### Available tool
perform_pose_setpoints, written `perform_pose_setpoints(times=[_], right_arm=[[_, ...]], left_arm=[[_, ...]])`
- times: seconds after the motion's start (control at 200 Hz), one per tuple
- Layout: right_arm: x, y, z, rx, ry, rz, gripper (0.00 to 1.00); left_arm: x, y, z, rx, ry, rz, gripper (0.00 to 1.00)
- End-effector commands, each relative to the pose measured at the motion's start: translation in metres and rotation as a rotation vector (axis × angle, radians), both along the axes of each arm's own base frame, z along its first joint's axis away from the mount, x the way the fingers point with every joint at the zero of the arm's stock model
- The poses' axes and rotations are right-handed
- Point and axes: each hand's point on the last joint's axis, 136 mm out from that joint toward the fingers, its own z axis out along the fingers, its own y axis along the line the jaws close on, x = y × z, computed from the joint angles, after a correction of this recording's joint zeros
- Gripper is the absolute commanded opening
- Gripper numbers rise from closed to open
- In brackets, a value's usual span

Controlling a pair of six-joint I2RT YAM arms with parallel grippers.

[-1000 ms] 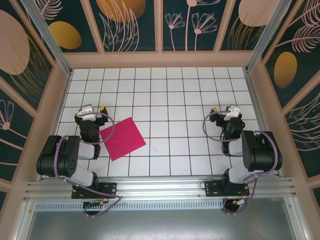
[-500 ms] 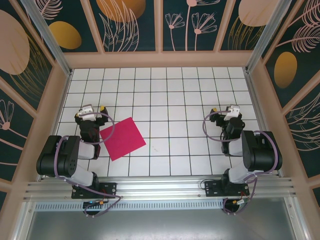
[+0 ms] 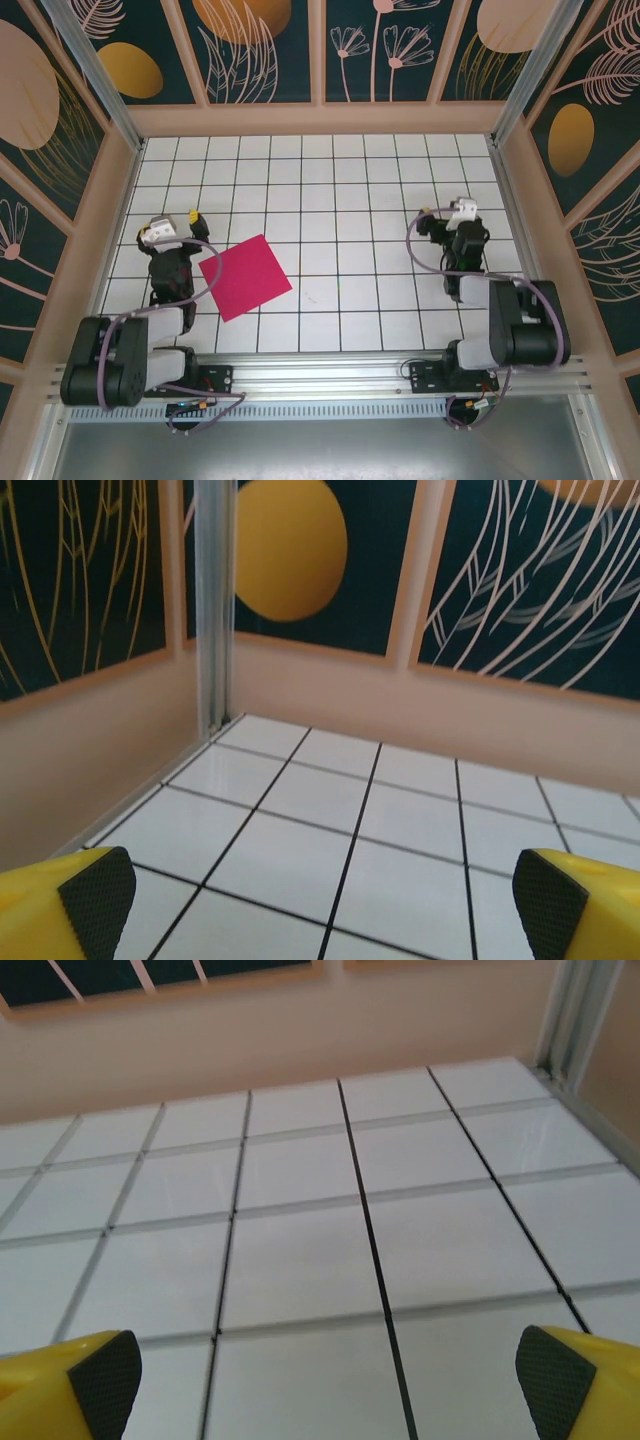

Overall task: Fold a paper plane with a square sheet of paper (pick it up from the middle)
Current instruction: Move the square sheet of paper to the center of the table.

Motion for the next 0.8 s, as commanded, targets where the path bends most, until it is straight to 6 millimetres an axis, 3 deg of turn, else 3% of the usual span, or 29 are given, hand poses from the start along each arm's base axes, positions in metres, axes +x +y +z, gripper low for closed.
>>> perform_pose_setpoints(times=[0.0, 0.07, 0.135, 0.26, 0.4, 0.54, 0.796], right_arm=[[0.004, 0.004, 0.02, 0.128, 0.161, -0.033, 0.99], [0.007, 0.005, 0.023, 0.313, 0.286, -0.105, 0.99], [0.009, 0.033, 0.024, 0.415, 0.388, 0.039, 0.99], [-0.003, 0.121, 0.023, 0.615, 0.501, 0.408, 0.96], [-0.014, 0.204, 0.005, 0.5, 0.602, 0.505, 0.94], [-0.026, 0.272, -0.022, 0.43, 0.725, 0.58, 0.88], [-0.059, 0.382, -0.048, 0.354, 0.828, 0.763, 0.84]], left_arm=[[0.0, 0.007, -0.003, -0.083, 0.075, 0.034, 0.99], [-0.001, 0.015, 0.007, -0.177, 0.099, 0.085, 0.99], [-0.007, 0.021, 0.016, -0.254, 0.092, 0.128, 0.99], [-0.031, 0.028, 0.016, -0.43, 0.04, 0.172, 0.99], [-0.035, 0.004, 0.013, -0.494, 0.082, 0.033, 0.99], [-0.03, -0.016, -0.007, -0.53, 0.228, -0.047, 0.99], [-0.043, -0.014, -0.027, -0.557, 0.342, 0.004, 0.99]])
